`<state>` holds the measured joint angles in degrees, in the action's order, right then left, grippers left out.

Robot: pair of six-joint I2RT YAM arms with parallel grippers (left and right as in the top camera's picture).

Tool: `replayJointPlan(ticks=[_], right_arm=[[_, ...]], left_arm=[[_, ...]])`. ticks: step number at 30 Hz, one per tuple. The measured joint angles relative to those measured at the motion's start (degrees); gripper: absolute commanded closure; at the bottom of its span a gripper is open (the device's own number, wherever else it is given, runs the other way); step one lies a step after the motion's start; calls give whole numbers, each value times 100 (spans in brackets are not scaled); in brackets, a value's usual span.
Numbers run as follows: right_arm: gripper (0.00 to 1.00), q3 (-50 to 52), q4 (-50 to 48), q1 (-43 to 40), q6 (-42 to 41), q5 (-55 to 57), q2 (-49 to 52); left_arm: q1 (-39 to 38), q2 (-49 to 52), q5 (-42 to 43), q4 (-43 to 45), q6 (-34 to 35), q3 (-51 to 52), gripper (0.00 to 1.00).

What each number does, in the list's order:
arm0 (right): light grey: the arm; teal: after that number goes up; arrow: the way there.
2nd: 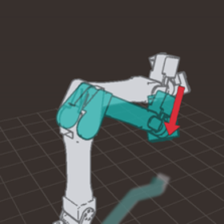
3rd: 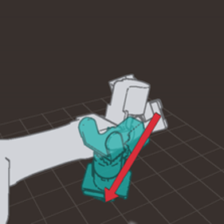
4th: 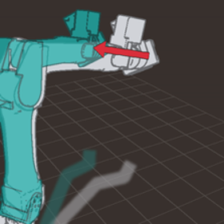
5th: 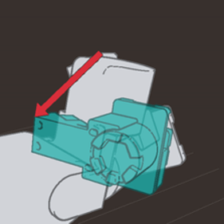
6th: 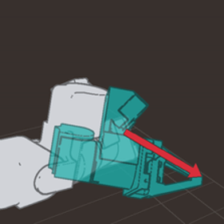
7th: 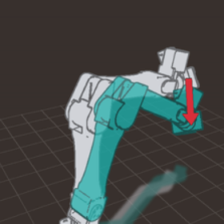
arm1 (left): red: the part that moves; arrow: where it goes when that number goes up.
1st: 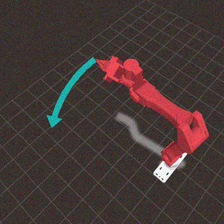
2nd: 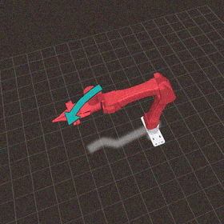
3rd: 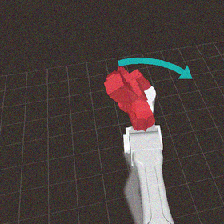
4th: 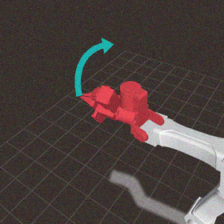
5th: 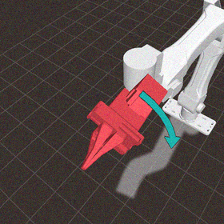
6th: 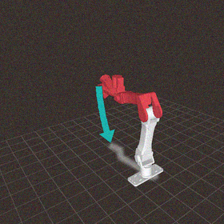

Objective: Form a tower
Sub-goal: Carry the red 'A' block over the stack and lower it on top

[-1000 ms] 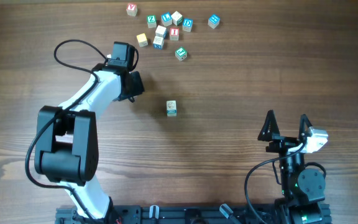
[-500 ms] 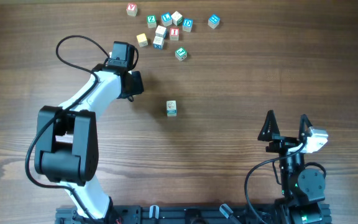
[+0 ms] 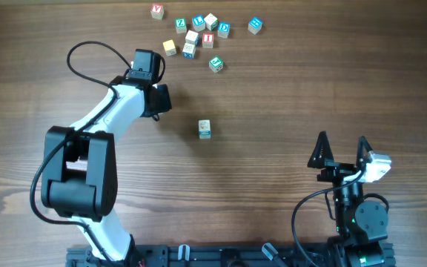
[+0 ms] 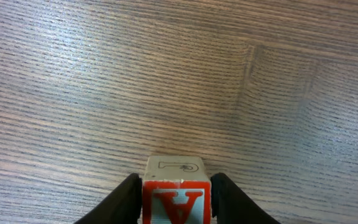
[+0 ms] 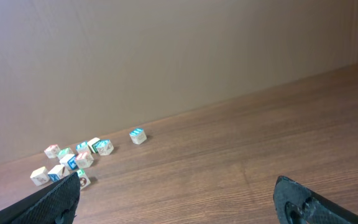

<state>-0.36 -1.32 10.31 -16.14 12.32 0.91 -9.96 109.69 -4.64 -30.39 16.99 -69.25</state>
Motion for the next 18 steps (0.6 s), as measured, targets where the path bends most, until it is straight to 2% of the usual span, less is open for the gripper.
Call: replayJointPlan(ticks=[11,13,18], right_arm=[[0,2,0,0,0,0,-2],[0,2,0,0,0,0,-2],[0,0,0,0,0,0,-2]], left_arm=[[0,-66,-2,-28,-2,0,77],[0,-258,-2,-66,-2,0,79],[0,-1458,42,-83,26,0,79]])
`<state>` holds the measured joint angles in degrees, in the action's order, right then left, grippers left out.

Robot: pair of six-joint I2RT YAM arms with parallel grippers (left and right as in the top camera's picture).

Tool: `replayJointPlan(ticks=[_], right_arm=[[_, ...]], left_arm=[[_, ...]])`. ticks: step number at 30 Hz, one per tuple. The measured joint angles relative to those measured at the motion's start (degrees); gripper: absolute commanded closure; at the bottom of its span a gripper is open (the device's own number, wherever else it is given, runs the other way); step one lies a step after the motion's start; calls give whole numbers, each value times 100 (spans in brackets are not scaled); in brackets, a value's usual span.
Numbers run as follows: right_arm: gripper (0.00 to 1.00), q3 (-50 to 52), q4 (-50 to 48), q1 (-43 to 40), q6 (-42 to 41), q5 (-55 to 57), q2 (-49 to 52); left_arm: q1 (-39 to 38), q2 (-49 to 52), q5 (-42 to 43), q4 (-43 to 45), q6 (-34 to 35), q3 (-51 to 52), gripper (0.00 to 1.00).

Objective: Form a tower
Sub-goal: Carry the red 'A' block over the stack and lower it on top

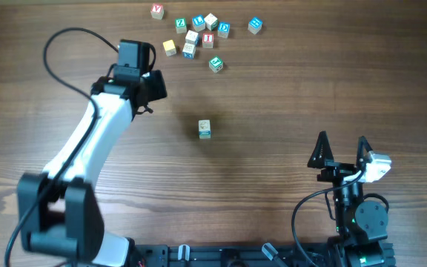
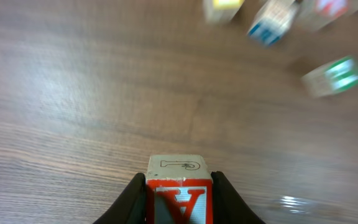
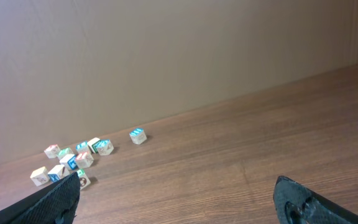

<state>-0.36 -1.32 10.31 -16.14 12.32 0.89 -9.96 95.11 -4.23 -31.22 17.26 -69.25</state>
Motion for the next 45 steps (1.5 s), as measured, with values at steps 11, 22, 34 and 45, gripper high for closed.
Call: replayJointPlan(ticks=[11,22,34,45], right_arm=[[0,0,0,0,0,0,0],[0,0,0,0,0,0,2],[0,0,0,0,0,0,0],[0,2,0,0,0,0,2]], left_arm=[[-769,-1779,68,-160,258,0,80],[-2168,-1631,105,-1471,1104,4,82],[-2509,81,-72,-1287,1351,4,81],[-2520,271,-496,-1051,1344,4,81]])
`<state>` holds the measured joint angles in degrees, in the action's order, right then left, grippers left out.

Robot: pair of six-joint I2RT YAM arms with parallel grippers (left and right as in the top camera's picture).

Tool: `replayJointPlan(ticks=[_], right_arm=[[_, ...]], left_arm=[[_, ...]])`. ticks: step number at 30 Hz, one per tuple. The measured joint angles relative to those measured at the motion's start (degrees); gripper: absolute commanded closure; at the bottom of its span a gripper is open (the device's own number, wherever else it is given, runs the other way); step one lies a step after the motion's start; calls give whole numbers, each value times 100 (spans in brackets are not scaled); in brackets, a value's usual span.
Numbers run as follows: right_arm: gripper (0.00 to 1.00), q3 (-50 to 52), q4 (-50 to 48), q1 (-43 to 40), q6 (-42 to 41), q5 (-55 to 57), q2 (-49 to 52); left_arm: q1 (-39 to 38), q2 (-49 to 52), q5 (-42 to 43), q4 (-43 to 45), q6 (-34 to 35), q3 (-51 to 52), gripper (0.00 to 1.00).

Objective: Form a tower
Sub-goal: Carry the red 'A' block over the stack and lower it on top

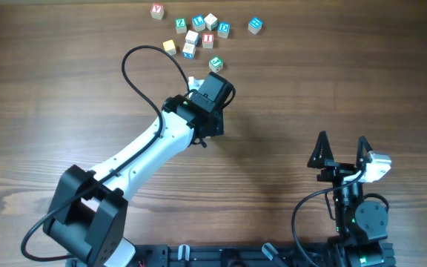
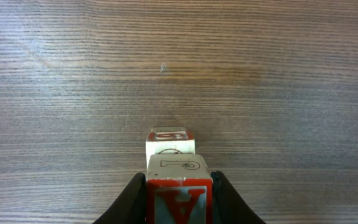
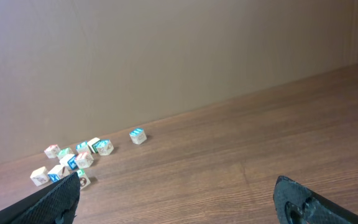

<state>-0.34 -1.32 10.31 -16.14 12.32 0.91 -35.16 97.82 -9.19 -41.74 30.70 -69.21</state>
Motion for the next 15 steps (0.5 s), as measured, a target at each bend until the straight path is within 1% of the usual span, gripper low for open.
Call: replayJointPlan(ticks=[15], right_arm=[[0,0,0,0,0,0,0]], left_arm=[[7,2,-46,46,-107,0,81]])
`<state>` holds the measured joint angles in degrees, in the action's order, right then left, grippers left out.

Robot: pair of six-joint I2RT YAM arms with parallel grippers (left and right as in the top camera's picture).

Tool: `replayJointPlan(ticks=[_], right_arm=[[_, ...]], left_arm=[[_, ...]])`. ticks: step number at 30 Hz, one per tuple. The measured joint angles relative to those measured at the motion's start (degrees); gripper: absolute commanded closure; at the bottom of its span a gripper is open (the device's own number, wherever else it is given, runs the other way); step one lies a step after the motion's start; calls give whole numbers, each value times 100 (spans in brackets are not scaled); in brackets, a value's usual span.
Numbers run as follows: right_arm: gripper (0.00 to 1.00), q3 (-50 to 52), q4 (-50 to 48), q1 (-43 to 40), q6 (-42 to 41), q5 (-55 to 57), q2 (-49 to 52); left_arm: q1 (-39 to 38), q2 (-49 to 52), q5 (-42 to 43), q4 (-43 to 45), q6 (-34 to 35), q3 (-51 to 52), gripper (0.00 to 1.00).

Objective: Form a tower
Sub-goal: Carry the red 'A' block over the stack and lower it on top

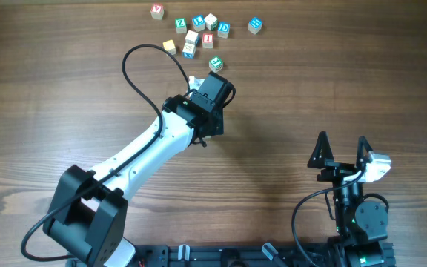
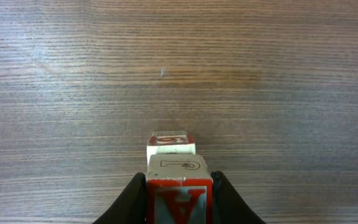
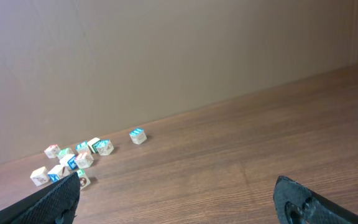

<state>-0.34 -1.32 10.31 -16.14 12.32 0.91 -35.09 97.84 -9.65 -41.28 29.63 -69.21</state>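
Observation:
My left gripper (image 2: 178,196) is shut on a wooden block with a red letter A (image 2: 178,194). It hangs right over a second block with red print on top (image 2: 171,143) that stands on the table. In the overhead view the left gripper (image 1: 207,126) covers both blocks near the table's middle. My right gripper (image 1: 341,154) stands open and empty at the near right, its dark fingertips (image 3: 297,202) at the frame's lower corners.
Several loose letter blocks (image 1: 199,33) lie scattered at the far edge of the wooden table (image 1: 332,81), one green block (image 1: 215,64) nearest the left arm. The same cluster of blocks (image 3: 73,158) shows far left in the right wrist view.
The left gripper with the A block has barely shifted; the standing block below looks slightly smaller and lower in the left wrist view. The right arm has not moved.
The left gripper held the A block at the left of the table, away from the lone block in the middle. Then it was farther back, near the scattered blocks. By the last moment it was over the lone block, where it stays.

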Motion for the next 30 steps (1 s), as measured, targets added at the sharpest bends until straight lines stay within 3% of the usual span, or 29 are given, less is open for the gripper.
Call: replayJointPlan(ticks=[14,18,30], right_arm=[[0,-2,0,0,0,0,0],[0,0,0,0,0,0,-2],[0,-2,0,0,0,0,-2]], left_arm=[[22,0,-24,-9,-20,0,80],[22,0,-39,-13,-13,0,70],[22,0,-42,39,-22,0,54]])
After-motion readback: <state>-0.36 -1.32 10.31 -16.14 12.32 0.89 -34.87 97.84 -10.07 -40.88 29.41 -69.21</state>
